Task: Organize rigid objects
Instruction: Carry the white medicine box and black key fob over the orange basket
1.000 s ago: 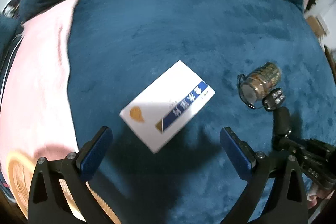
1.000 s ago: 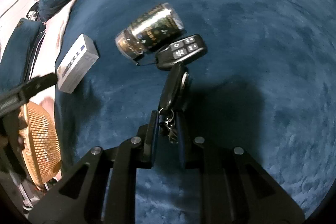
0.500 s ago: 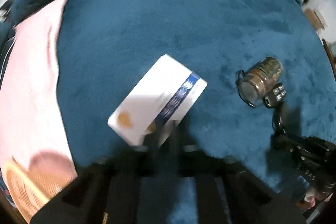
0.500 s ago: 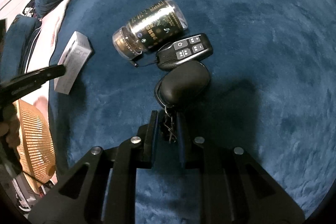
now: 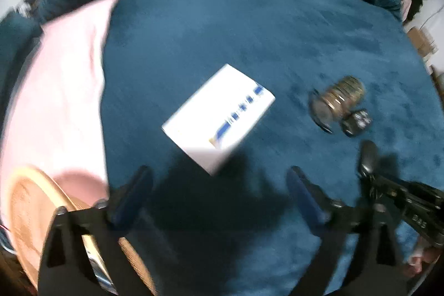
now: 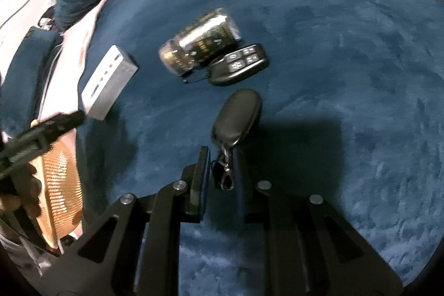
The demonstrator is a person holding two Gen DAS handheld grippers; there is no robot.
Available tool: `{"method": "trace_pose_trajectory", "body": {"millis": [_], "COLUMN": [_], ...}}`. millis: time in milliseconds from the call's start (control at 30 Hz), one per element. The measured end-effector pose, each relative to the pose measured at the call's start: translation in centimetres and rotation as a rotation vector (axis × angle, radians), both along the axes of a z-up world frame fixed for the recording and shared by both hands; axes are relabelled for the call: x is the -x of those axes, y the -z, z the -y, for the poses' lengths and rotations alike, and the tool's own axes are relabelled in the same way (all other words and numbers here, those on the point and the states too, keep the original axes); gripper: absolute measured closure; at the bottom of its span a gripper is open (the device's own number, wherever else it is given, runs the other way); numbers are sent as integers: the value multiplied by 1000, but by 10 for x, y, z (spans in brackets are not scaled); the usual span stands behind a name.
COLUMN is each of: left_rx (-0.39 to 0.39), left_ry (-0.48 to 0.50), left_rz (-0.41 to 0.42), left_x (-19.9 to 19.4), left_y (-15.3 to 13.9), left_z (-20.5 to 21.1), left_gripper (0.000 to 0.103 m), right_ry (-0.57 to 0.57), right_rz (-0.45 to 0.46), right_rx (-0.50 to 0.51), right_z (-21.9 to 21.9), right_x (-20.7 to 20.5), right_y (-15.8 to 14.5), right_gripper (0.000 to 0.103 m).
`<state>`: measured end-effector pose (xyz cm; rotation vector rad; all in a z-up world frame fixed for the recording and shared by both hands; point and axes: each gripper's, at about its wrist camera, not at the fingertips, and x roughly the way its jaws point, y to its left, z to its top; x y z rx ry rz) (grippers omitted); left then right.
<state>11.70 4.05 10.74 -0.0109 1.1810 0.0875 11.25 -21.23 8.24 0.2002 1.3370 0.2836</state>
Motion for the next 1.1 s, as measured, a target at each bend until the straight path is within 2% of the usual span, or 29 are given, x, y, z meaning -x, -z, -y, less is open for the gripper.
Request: {"method": "trace_pose_trajectory", "body": {"millis": [133,333,367,400,433,533,567,600,667,700,733,767,800,833,867,967,1100], "left_rx": [-88,-158,-148,-112,-76,-10,6,19,35,44,56,71,82,94,104,134,141], "left_ry": [58,189,202,211,204,126,110,94,56,43,34,26,21,15,9,-14,-49], "left_rz": [-43,-145,-161,-167,-173,-145,-147,-144,-139,-136,-133,-128,-121,-112,-105,-83,-48], "left_x": [-33,-64,-67,-67,-66,-55,-51,-46,-33,-26,-19,-12,-6,2,8,24,43], "left_y": [11,46,53,58,60,57,56,55,52,51,50,48,45,42,39,32,17], "left_z": [-3,6,7,7,5,-2,-3,-2,1,3,5,8,11,14,16,22,20], "left_gripper": [4,5,6,21,24,26,26,27,28,28,28,28,28,28,28,28,29], "right_ry": [22,38,39,41,44,38,28,16,-13,-28,-52,-74,-84,-94,-112,-149,-138], "right_rz": [-36,-61,-61,-61,-59,-48,-43,-41,-39,-38,-28,-17,-6,13,22,13,50], "right_rx": [30,32,31,33,36,37,40,39,30,38,68,106,131,155,169,110,24], "right_z": [3,7,7,6,5,0,-3,-4,-16,-20,-27,-33,-36,-38,-40,-38,-29], "right_x": [-6,-10,-10,-12,-13,-14,-14,-13,-13,-13,-12,-11,-10,-7,-6,-1,11], "right_y": [10,17,17,17,17,16,17,18,22,24,27,29,31,30,28,23,1], "right_gripper": [83,82,82,82,82,81,78,64,47,42,41,42,52,66,91,91,92]}}
